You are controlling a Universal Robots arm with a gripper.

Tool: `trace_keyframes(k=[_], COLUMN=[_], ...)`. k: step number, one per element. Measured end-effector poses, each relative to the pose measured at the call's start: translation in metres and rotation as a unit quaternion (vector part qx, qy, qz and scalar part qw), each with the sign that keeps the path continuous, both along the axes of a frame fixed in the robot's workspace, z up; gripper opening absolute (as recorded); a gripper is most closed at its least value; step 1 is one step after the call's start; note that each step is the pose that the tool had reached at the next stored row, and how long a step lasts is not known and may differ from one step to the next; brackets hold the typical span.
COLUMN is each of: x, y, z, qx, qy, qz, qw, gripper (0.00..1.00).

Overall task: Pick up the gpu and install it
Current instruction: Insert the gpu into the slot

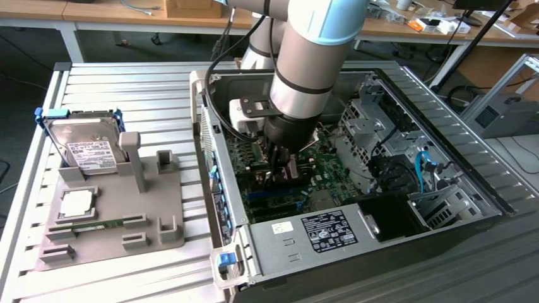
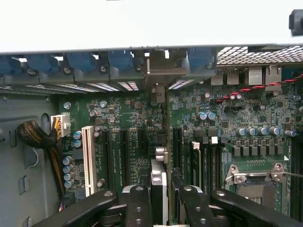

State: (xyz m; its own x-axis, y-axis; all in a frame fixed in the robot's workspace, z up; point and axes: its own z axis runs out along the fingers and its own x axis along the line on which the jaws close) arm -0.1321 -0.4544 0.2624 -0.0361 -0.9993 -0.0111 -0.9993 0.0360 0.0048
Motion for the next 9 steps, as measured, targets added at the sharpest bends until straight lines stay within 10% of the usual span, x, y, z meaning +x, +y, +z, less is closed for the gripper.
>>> trace_keyframes(k=[9], x=[0.0001], y=[0.0001], z=[0.0001], qx=[0.0015], qy=[0.0001], qz=[0.0], qw=[1.0], gripper=[0.27])
